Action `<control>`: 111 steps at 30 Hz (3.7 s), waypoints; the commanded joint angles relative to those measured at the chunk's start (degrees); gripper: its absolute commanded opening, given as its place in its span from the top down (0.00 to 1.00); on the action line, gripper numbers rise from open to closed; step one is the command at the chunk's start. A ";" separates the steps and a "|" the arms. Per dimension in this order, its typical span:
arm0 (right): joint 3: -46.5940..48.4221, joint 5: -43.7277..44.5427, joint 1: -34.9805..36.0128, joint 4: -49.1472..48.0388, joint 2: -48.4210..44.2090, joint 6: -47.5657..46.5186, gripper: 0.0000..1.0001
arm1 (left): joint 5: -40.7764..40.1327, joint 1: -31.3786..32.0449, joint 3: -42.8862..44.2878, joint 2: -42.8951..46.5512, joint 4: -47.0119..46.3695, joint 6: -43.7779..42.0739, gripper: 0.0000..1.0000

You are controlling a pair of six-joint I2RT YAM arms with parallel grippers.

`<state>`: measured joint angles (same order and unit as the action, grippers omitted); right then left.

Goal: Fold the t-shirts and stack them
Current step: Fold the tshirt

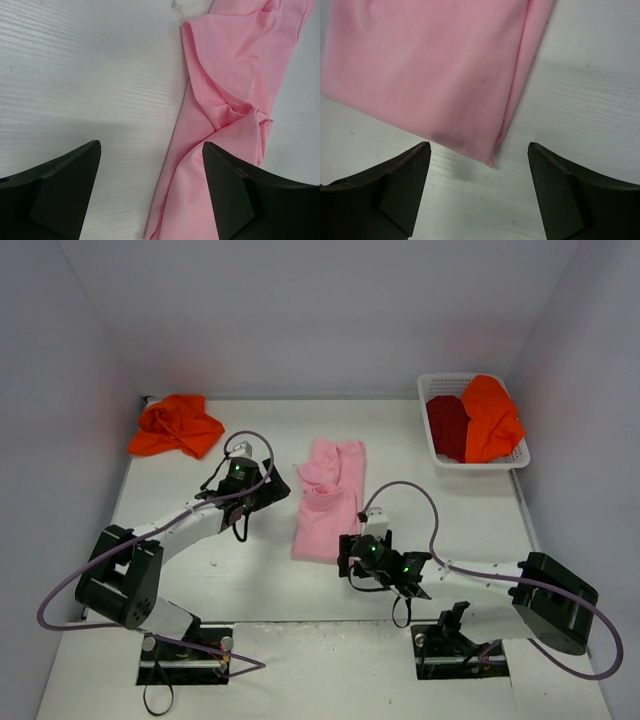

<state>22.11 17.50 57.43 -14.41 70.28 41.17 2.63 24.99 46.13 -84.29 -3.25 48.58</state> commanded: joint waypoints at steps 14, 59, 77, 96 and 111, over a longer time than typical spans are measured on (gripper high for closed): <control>25.35 22.75 21.75 15.63 12.50 -20.33 0.26 | -1.14 -2.75 -4.11 13.45 1.49 1.08 0.23; 33.27 28.29 27.56 20.31 35.01 -36.86 0.36 | 6.51 -12.95 -7.19 17.58 1.93 0.20 0.23; 31.86 30.67 22.99 18.37 37.13 -36.16 0.40 | 9.14 -15.06 -8.60 15.30 -1.15 0.20 0.23; 31.24 30.76 19.04 18.46 36.86 -35.98 0.43 | 10.73 -16.73 -8.86 14.07 -2.47 -0.06 0.23; 32.74 29.96 18.86 18.28 38.97 -37.13 0.64 | 11.43 -17.79 -8.86 13.72 -2.73 -0.15 0.23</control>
<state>54.19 49.56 76.84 2.33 107.85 3.31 13.34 7.73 36.07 -70.83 -2.52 49.50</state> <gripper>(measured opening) 0.371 0.771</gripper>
